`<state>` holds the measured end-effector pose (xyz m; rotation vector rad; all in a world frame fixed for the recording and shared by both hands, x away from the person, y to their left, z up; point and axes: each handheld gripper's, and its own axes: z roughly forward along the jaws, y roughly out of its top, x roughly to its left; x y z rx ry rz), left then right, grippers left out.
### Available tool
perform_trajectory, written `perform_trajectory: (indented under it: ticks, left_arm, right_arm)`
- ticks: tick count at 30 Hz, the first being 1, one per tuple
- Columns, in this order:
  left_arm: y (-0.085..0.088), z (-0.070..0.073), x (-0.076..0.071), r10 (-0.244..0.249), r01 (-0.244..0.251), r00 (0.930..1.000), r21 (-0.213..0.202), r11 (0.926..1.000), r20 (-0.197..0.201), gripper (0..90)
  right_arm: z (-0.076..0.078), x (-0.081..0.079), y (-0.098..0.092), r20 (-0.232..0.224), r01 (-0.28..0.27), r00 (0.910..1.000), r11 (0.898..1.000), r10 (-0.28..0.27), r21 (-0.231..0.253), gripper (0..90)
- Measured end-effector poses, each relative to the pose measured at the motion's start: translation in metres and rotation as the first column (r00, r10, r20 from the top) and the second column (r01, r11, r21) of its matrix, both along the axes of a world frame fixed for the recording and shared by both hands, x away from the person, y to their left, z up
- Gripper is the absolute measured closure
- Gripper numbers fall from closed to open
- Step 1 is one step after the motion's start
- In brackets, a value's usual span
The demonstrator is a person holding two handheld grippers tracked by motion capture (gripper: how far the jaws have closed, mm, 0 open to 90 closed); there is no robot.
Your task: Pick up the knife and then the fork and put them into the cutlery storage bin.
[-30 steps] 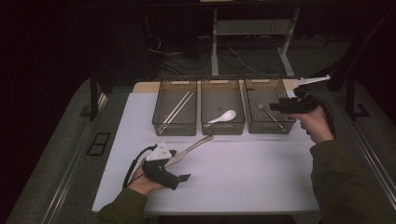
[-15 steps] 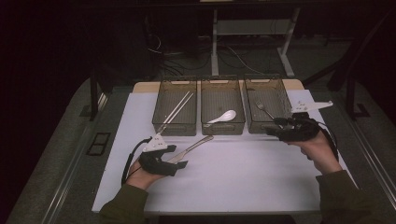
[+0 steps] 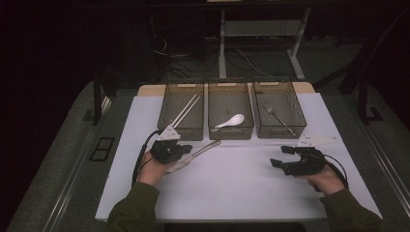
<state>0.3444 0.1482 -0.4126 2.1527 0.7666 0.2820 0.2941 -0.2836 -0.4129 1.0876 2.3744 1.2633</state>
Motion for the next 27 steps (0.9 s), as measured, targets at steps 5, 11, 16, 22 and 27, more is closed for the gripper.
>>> perform_trajectory:
  ticks: [5, 11, 16, 22, 27]
  left_arm:
    - [-0.011, -0.008, 0.016, 0.021, -0.021, 0.9998, 0.042, 0.9989, -0.003, 89.1]
    - [-0.024, -0.019, 0.033, 0.032, -0.030, 0.9993, 0.073, 0.9969, -0.019, 89.1]
    - [-0.033, -0.025, 0.038, 0.019, -0.016, 0.9992, 0.089, 0.9959, -0.035, 89.1]
    - [-0.040, -0.029, 0.037, -0.018, 0.023, 0.9984, 0.112, 0.9935, -0.054, 89.1]
    - [-0.040, -0.029, 0.036, -0.065, 0.072, 0.9947, 0.084, 0.9938, -0.080, 89.2]
  right_arm:
    - [-0.011, -0.013, -0.001, -0.009, -0.001, 1.0000, 1.000, 0.001, 0.008, 27.4]
    - [-0.015, -0.023, -0.003, -0.009, -0.005, 0.9999, 1.000, 0.005, 0.031, 27.1]
    - [-0.015, -0.023, -0.002, -0.003, -0.004, 1.0000, 0.999, 0.004, 0.032, 27.1]
    - [-0.015, -0.022, -0.003, -0.005, 0.000, 1.0000, 0.999, 0.001, 0.044, 27.1]
    - [-0.015, -0.022, -0.004, -0.004, 0.001, 1.0000, 0.999, -0.001, 0.051, 27.0]
